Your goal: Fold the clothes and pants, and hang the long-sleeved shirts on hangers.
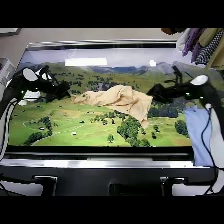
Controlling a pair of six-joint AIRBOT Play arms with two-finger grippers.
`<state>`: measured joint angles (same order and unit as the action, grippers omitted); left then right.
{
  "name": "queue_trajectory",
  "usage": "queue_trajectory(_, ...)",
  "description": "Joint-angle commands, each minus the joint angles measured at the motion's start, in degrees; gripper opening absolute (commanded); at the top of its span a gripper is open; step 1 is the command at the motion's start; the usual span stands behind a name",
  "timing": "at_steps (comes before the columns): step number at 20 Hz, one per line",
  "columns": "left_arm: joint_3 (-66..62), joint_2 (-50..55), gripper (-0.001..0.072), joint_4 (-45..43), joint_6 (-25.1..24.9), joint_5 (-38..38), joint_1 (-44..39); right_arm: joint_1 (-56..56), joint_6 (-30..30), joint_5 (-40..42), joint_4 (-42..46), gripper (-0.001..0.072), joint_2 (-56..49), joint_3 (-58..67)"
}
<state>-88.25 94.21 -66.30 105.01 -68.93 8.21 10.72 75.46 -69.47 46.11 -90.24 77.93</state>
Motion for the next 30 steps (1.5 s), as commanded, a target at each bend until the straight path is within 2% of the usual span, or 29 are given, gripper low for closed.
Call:
queue_trajectory(1,0.00,-0.26,0.0017,-0.35,-1.07,-1.33,1.25,6.86,0.20,-0.81,0.52,0.0571,1.60,-4.87)
queue_trajectory(5,0.00,-0.26,0.0018,-0.39,-1.09,-1.14,0.85,2.95,0.33,8.11,-1.46,0.0571,-1.25,-7.02)
queue_trajectory(10,0.00,-0.26,0.0017,-0.42,-1.73,-1.14,0.87,-5.14,0.70,10.36,-3.91,0.0566,-8.13,-7.02)
queue_trajectory(12,0.00,-0.26,0.0017,-0.39,-1.73,-1.14,0.87,-7.41,0.87,11.63,-3.91,0.0519,-9.94,-7.02)
queue_trajectory(14,0.00,-0.26,0.0017,-0.42,-1.73,-1.14,0.87,-8.79,0.92,13.57,-3.93,0.0503,-10.38,-7.02)
queue_trajectory(16,0.00,-0.26,0.0017,-0.42,-1.73,-1.11,0.87,-9.20,0.90,14.47,-3.98,0.0312,-10.36,-6.99)
queue_trajectory(18,0.00,-0.26,0.0018,-0.39,-1.73,-1.16,0.87,-9.01,0.90,14.14,-4.22,0.0025,-10.05,-6.99)
queue_trajectory(22,-0.35,-1.46,0.0017,-0.33,-2.19,-1.22,1.42,-8.96,0.85,15.17,-2.78,0.0024,-3.45,-5.81)
queue_trajectory(25,-3.28,-5.79,0.0017,-0.37,-3.02,-1.40,2.95,-8.96,0.87,13.94,1.86,0.0024,5.16,0.52)
queue_trajectory(27,-7.02,-10.08,0.0017,-0.39,-3.02,-2.23,4.55,-8.96,1.92,12.94,7.15,0.0024,11.76,6.27)
queue_trajectory(30,-13.16,-19.04,0.0016,-0.42,-3.02,-3.74,7.61,-8.96,6.71,12.92,18.36,0.0024,23.08,14.01)
